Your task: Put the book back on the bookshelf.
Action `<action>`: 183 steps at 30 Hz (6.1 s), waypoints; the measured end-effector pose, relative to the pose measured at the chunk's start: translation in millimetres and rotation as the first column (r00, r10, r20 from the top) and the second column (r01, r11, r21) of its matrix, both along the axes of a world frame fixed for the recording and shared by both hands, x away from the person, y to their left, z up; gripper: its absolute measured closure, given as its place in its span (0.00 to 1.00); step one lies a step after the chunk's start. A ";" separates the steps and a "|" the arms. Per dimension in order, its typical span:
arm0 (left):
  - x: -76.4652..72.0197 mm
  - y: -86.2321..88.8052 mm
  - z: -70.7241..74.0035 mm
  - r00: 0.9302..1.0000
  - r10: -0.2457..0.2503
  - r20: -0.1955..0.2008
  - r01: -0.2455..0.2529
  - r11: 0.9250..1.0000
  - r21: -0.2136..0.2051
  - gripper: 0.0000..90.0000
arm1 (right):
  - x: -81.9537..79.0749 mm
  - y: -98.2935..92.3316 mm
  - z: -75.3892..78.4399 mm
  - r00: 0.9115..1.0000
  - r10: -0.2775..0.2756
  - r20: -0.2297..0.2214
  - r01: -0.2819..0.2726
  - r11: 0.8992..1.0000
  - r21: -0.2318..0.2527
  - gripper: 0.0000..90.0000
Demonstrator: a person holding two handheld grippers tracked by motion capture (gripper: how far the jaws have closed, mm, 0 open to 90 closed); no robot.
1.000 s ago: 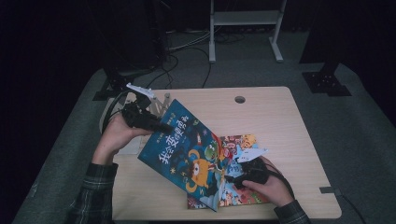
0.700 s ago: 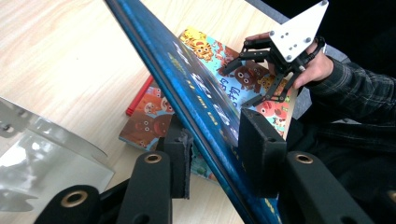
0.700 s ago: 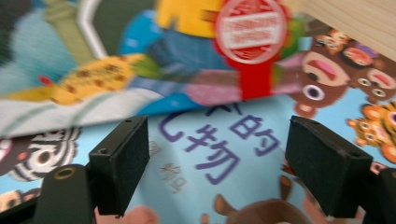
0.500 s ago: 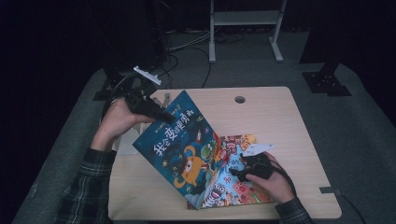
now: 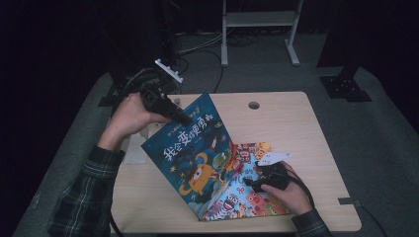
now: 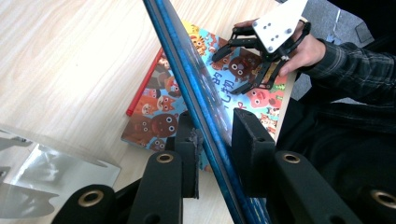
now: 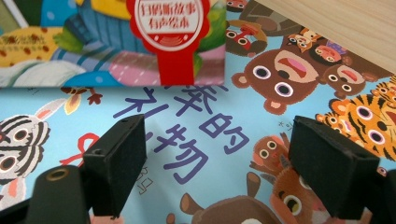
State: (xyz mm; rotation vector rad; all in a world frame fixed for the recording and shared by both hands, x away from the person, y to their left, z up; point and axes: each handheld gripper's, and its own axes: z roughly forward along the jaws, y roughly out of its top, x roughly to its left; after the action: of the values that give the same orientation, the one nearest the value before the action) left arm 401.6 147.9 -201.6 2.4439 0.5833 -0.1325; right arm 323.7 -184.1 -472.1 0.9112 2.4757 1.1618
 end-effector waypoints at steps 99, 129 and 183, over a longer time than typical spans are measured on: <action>20.5 207.4 11.9 0.721 0.680 0.135 -0.692 0.697 0.188 0.92 | 0.4 -3.0 -2.3 1.000 -0.006 0.012 0.006 1.000 0.018 0.20; 51.6 211.8 1.7 0.666 0.736 0.120 -0.744 0.644 0.175 0.89 | -0.3 -4.2 -2.8 1.000 -0.008 0.015 0.007 1.000 0.020 0.20; -23.8 114.3 -32.6 0.886 0.416 0.204 -0.440 0.894 0.087 0.83 | 0.1 -7.7 -1.2 1.000 -0.029 0.009 0.029 0.999 0.015 0.23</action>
State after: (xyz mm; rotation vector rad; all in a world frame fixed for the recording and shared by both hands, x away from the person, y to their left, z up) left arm 377.8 262.2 -234.1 2.3506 1.0608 0.3158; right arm 323.8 -191.8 -473.3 0.9403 2.4418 1.1735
